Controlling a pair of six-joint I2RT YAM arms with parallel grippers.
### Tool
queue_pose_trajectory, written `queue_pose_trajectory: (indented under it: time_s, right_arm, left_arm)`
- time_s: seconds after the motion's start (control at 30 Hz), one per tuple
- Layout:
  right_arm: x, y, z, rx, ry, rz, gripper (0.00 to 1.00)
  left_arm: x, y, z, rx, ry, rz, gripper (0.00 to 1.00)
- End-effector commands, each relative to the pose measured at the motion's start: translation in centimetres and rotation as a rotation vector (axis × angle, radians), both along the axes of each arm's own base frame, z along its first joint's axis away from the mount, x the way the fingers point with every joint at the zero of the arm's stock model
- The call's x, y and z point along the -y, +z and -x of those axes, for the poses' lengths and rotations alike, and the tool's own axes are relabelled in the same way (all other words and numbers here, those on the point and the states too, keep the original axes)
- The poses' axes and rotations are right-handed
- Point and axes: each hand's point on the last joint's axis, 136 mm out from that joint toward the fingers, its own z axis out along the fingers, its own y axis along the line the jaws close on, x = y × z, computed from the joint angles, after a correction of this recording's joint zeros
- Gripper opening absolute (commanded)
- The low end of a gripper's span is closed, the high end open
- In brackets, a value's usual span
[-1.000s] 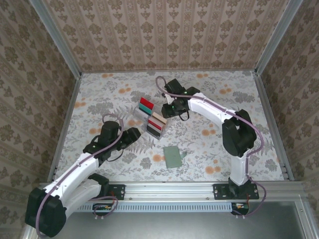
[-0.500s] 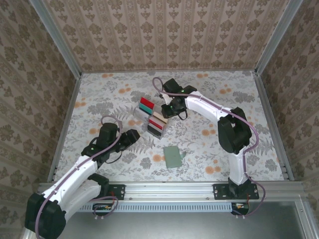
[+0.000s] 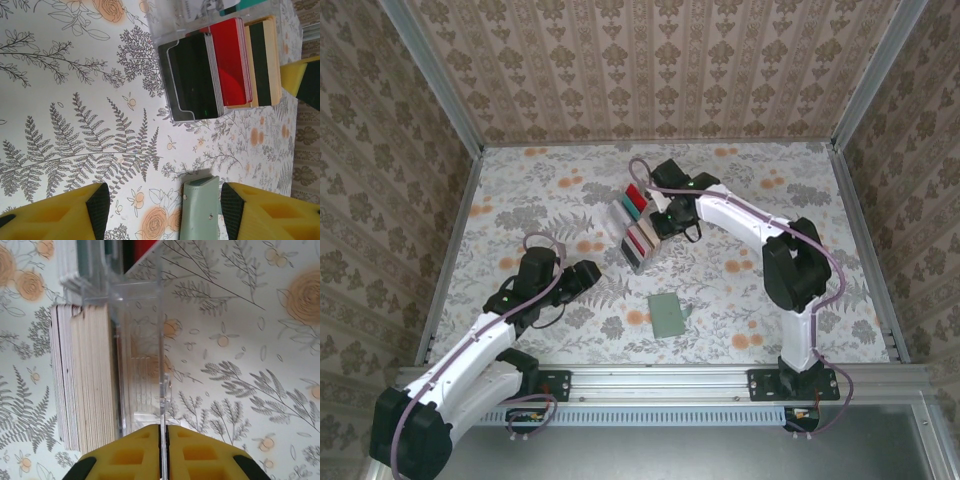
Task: Put the credit cards into the card holder
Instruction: Move the storage box to the center of the table.
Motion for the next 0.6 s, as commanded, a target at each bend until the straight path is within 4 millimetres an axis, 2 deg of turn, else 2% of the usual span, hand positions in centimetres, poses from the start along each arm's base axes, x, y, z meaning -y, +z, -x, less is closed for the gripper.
queue_pose_trajectory:
  time_s: [0.0, 0.13, 0.4, 0.57]
  right_arm:
    - [3.4, 0.9, 0.6, 0.022, -0.053, 0.07, 0.11]
    - [5.2, 0.9, 1.5, 0.029, -0.068, 0.095, 0.11]
    - [10.3, 0.9, 2.8, 0.039, -0.072, 0.174, 0.1]
    - [11.9, 1.4, 2.7, 0.046, -0.058, 0.211, 0.1]
  left_arm:
    - [0.1, 0.0, 0.0, 0.006, -0.014, 0.005, 0.63]
    - [0.4, 0.2, -0.2, 0.006, -0.023, 0.013, 0.63]
    - [1.1, 0.6, -0.7, 0.01, -0.055, 0.019, 0.64]
    - [1.9, 0.8, -0.9, 0.016, -0.088, 0.015, 0.64]
